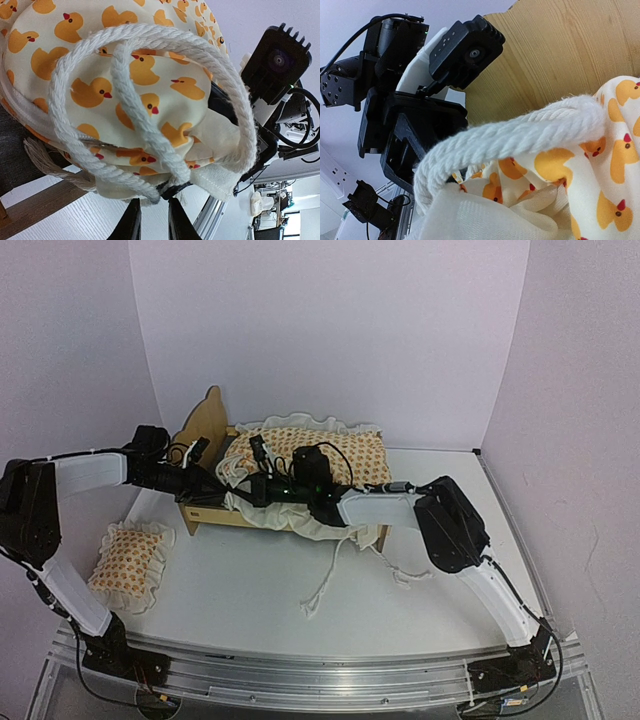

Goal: Set up the pet bed

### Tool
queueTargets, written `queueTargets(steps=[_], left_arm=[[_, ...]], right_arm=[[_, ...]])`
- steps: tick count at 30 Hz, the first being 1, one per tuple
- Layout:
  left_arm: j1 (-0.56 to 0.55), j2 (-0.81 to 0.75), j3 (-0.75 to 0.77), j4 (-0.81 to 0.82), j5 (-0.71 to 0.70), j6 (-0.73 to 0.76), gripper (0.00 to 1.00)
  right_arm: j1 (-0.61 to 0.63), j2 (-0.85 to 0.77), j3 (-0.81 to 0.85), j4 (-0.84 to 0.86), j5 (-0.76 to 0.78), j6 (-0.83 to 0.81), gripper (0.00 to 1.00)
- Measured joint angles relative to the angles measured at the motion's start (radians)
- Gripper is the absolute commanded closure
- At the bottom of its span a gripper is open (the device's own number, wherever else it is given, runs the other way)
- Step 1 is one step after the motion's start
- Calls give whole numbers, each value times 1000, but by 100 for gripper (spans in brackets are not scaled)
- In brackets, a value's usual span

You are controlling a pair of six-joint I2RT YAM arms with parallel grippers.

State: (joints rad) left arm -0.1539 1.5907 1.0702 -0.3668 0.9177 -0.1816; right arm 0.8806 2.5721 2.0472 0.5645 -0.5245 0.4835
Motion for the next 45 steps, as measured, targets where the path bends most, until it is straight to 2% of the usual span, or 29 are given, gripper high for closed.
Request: queueTargets(steps=[3,10,16,18,19,20,22,24,26,29,39,42,45], left_arm=[[0,19,0,19,26,0,100],[3,32,3,26,48,8,100],[20,21,22,-64,34,86,100],[32,12,22,-87,29,104,87],[37,10,21,-88,30,103,71],[40,9,21,-85,32,100,61],[42,9,16,-64,43,76,53],[41,9,12,-43,51,53,50],[39,9,11,-18,53,24,54],[36,9,4,15,43,-18,64],[19,59,-30,195,8,-238,62],[8,73,-32,214,3,-273,72],[-1,80,-42,226,4,-305,97]], right_arm=[[-5,0,0,-7,0,1,100],[-5,0,0,3,-3,1,100],[-5,0,0,3,2,0,100],[-5,0,0,3,2,0,100],[-5,0,0,3,1,0,100],[-5,0,0,3,0,0,100],[-5,-1,-1,4,0,0,100],[-5,-3,-8,6,0,0,100],[-5,-7,-19,7,0,0,100],[-5,-7,-21,8,0,0,100],[-5,-7,-21,11,-4,12,100],[-5,-7,-21,12,-6,14,100],[-5,-7,-21,12,-8,16,100]])
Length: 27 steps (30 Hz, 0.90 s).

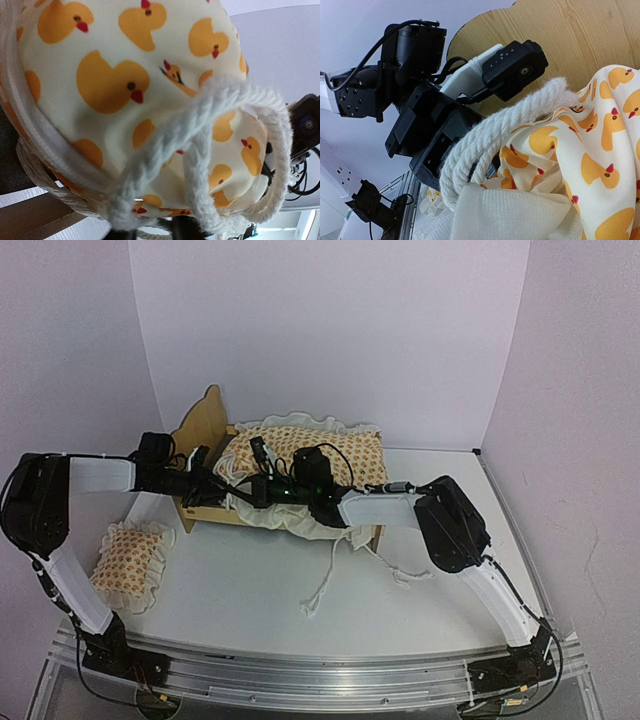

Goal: Set up the pet bed

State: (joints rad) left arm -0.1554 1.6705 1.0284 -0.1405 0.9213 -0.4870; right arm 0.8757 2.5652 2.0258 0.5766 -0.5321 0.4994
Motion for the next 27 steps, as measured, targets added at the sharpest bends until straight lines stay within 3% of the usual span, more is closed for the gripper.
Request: queueTargets(steps=[6,9,14,19,27], left_arm=[[-4,14,-8,-8,0,-26,100],[-4,14,38,-114,-8,42,100],[-3,-18,187,-362,-85,311,100],[0,-150,288,-550,-161,601,100],[2,-254,513,-772,-87,960,100]], right_arm=[[0,0,0,1,1,3,100],[1,0,0,-2,30,-11,100],[5,-3,0,-48,130,-74,100],[14,-3,32,-146,245,-166,100],[28,-3,122,-222,327,-254,100]])
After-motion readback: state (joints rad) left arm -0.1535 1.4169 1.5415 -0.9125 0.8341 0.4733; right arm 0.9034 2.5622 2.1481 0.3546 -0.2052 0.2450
